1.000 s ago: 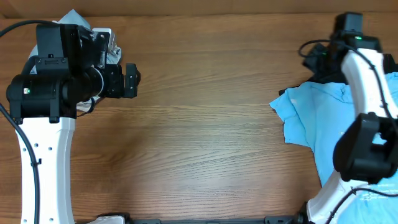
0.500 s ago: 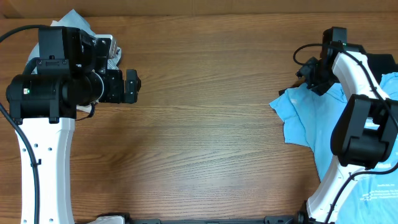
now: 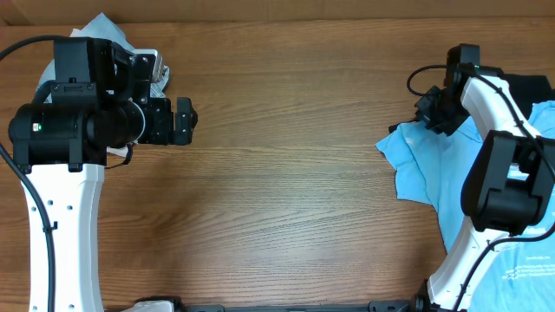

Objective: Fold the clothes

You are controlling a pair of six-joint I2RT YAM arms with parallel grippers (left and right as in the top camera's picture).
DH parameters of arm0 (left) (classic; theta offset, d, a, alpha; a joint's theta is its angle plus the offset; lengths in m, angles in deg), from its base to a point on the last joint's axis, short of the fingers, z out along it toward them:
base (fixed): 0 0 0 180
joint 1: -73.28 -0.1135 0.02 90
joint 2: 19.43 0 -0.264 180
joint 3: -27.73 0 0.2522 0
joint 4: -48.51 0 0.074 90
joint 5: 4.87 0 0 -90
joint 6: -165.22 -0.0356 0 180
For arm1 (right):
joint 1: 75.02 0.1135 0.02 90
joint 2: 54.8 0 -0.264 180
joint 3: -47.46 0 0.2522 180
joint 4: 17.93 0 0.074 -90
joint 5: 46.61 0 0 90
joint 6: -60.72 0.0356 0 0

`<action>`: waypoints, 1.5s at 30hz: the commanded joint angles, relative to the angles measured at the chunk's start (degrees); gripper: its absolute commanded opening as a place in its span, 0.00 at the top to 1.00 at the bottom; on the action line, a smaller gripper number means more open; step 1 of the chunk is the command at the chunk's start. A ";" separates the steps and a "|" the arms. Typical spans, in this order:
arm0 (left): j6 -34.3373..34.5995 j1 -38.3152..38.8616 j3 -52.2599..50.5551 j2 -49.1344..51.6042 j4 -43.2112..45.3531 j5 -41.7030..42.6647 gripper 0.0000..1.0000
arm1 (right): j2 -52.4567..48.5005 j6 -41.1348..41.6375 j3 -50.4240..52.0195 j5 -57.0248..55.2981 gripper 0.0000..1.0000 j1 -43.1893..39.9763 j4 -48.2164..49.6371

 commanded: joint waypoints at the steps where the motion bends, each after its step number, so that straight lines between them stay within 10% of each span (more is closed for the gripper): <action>1: 0.39 -0.26 1.33 -0.39 -0.13 1.11 0.00 | -0.17 0.68 0.20 -0.76 0.87 -1.40 -0.74; 9: 0.37 -0.26 1.33 -0.39 -0.15 1.09 0.00 | 1.57 -1.20 -0.57 -0.42 0.96 -3.48 -3.69; 22: 5.77 -5.95 11.89 -0.42 -1.90 0.52 0.00 | 22.84 -29.79 -10.58 20.63 0.96 1.73 -11.89; 33: 4.07 -12.13 28.65 -0.44 -4.42 0.44 0.00 | 29.38 -31.15 -10.27 26.36 0.96 49.75 -10.10; 38: 3.30 -12.11 30.88 -0.44 -4.81 -3.19 0.00 | 26.56 -27.17 -10.36 10.21 0.54 66.27 -9.99; 45: -3.28 -10.14 29.70 0.87 -5.57 6.23 0.00 | 32.09 -14.10 -15.41 -7.56 0.16 60.87 -12.35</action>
